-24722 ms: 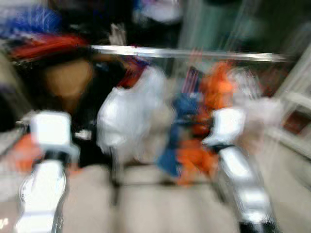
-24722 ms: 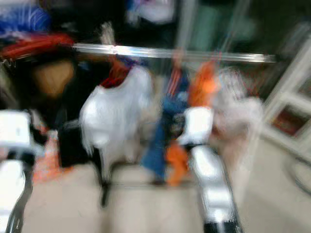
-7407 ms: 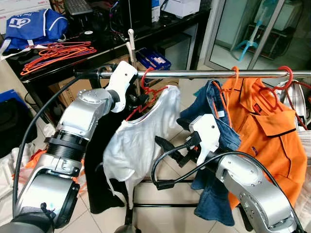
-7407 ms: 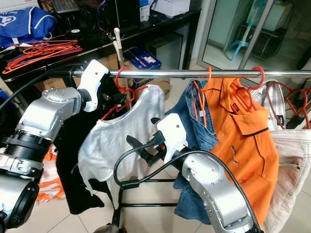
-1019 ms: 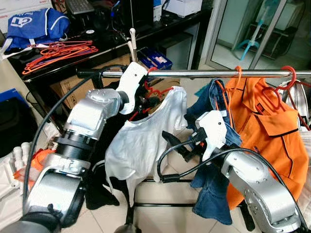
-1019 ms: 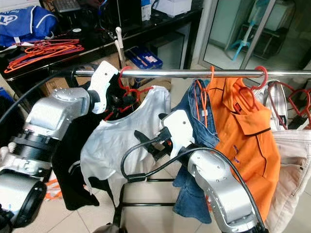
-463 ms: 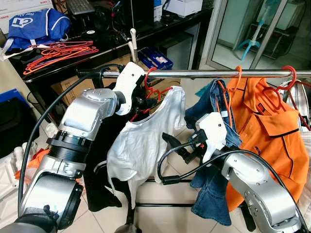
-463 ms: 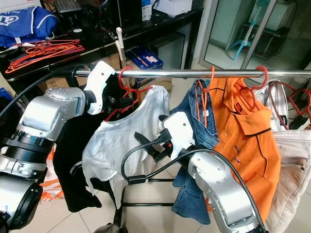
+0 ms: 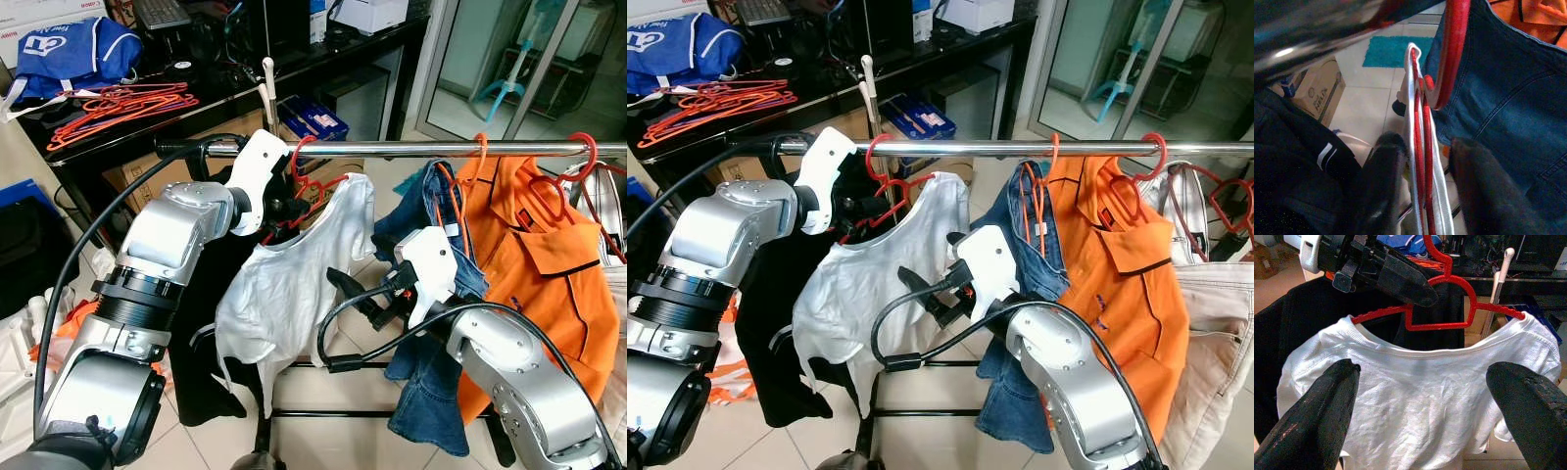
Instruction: Hang hanger
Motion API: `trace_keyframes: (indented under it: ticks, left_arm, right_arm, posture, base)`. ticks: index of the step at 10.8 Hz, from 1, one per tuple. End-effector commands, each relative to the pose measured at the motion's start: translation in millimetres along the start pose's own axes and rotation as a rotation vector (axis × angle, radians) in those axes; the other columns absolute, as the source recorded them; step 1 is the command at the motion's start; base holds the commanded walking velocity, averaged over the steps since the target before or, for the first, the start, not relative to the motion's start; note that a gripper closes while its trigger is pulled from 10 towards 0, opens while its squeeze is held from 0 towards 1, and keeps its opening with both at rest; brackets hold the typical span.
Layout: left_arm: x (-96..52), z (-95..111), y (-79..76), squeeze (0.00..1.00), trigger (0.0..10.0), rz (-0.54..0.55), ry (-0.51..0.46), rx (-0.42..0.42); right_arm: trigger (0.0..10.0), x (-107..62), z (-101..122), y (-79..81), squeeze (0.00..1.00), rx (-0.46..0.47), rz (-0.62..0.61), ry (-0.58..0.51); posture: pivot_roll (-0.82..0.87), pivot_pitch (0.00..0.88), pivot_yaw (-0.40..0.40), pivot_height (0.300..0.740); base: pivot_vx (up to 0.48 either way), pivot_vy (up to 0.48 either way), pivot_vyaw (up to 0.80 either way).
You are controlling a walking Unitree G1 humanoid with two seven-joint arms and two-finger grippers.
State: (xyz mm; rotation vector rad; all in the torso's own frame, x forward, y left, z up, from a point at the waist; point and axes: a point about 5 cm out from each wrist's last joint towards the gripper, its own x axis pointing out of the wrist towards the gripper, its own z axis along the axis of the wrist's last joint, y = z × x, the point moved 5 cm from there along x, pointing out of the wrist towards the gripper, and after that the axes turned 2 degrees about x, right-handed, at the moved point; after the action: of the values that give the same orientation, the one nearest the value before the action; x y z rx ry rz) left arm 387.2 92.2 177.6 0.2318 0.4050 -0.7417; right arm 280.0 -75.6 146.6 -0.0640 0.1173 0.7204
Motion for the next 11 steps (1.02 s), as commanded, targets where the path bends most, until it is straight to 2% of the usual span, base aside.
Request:
trace_keyframes:
  ticks: [1,4,11]
  left_arm:
    - [-1.4,4.1,0.6,0.0,0.0,0.006,-0.016,0.006]
    - [1.8,9.1,-2.6,0.0,0.0,-0.009,-0.044,0.003]
    - [-2.2,3.3,-6.2,0.0,0.0,-0.039,-0.019,-0.002]
  right_arm:
    - [10.0,0.0,4.4,2.8,0.0,-0.012,0.007,-0.011]
    - [10.0,-0.4,4.5,3.0,0.0,-0.01,0.003,-0.012]
    - [10.0,0.5,4.8,3.2,0.0,-0.004,-0.002,-0.016]
  posture:
    - [0.0,0.0,0.065,0.74]
    - [0.0,0.0,0.072,0.74]
    - [0.0,0.0,0.074,0.74]
  base:
    - [0.0,0.0,0.0]
    - [0.0,0.0,0.0]
    - [0.0,0.0,0.0]
